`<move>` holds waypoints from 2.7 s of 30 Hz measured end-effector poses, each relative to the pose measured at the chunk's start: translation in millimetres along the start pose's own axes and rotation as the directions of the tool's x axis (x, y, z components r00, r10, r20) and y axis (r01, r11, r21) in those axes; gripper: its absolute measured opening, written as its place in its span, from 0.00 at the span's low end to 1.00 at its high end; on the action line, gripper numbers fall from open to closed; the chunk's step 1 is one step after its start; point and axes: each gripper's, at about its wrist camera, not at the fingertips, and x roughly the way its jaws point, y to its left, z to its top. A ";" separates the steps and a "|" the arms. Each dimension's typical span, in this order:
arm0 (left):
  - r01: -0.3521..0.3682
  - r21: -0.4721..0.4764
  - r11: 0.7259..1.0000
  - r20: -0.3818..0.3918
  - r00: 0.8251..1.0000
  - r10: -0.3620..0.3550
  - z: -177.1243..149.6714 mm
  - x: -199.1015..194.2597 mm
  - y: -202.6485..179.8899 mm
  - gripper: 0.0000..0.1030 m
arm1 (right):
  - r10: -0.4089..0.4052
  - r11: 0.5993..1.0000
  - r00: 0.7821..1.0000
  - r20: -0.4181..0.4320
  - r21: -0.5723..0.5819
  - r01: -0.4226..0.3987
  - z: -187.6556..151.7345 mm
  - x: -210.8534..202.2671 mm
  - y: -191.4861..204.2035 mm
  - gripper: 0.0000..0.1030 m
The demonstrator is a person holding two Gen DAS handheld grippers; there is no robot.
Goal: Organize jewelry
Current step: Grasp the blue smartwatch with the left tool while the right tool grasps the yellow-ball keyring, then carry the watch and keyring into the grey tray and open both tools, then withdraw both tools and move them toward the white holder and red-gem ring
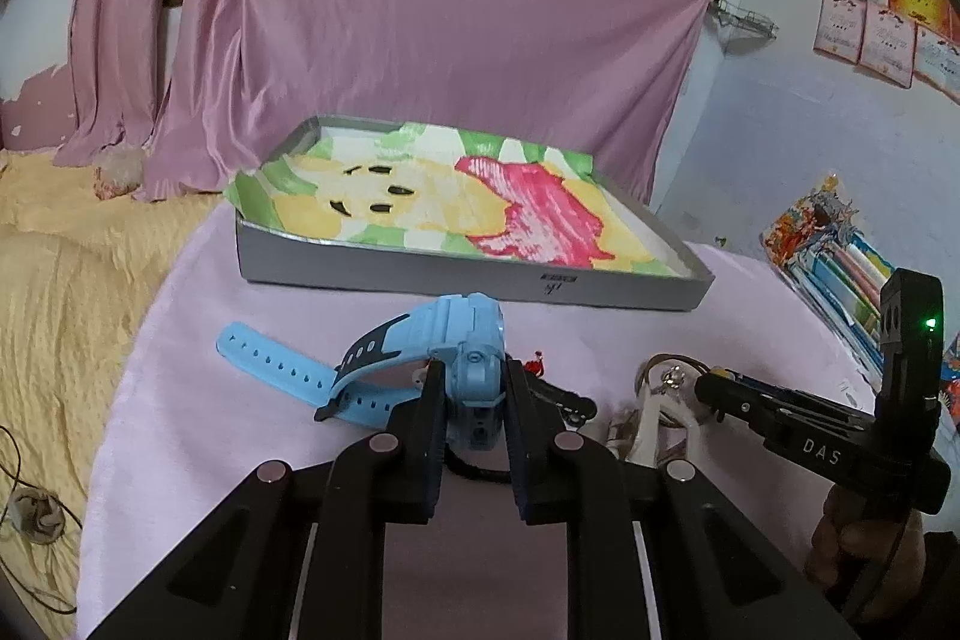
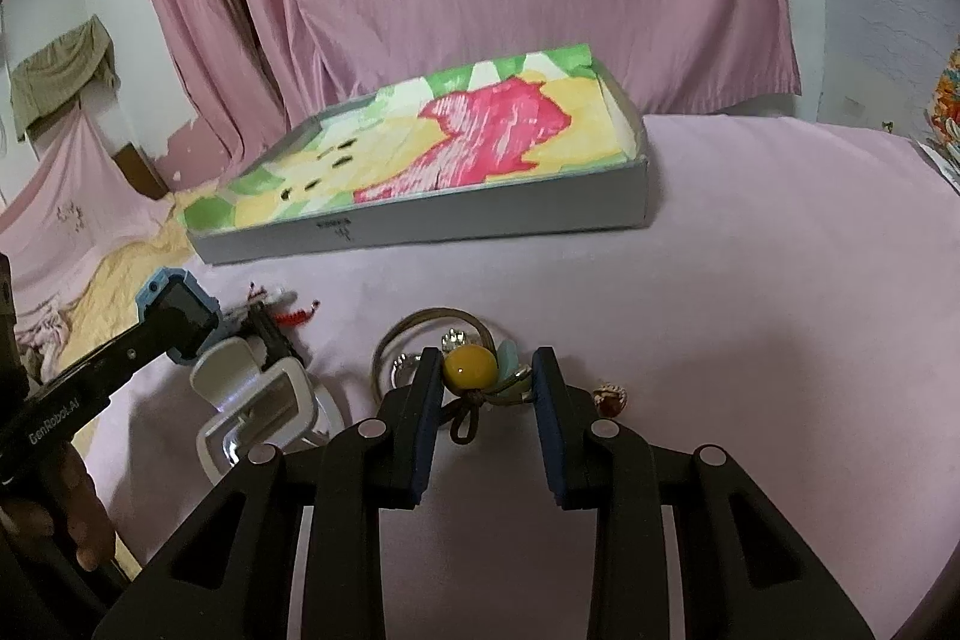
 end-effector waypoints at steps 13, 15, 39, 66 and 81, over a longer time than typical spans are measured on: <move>0.042 0.008 0.999 0.099 0.994 -0.042 28.8 -24.7 -1.1 0.16 | 0.084 0.996 0.988 0.126 -0.018 -0.083 31.2 -22.5 5.1 0.26; 0.038 0.008 0.999 0.110 0.993 -0.039 36.5 -24.1 0.2 0.16 | 0.092 0.995 0.985 0.143 -0.040 -0.087 42.7 -20.1 9.2 0.26; -0.058 -0.021 0.998 -0.113 0.992 0.056 88.1 80.5 30.5 0.16 | 0.143 0.984 0.989 -0.028 -0.101 -0.145 96.2 89.5 48.7 0.26; -0.082 -0.016 0.997 -0.050 0.995 0.081 73.9 55.0 23.4 0.62 | 0.088 0.994 0.994 0.068 -0.075 -0.083 83.3 55.1 32.0 0.49; -0.066 -0.012 0.998 0.212 0.975 0.067 34.8 -20.9 0.8 0.99 | 0.021 0.997 0.946 0.323 -0.072 0.002 34.9 -38.8 10.1 0.88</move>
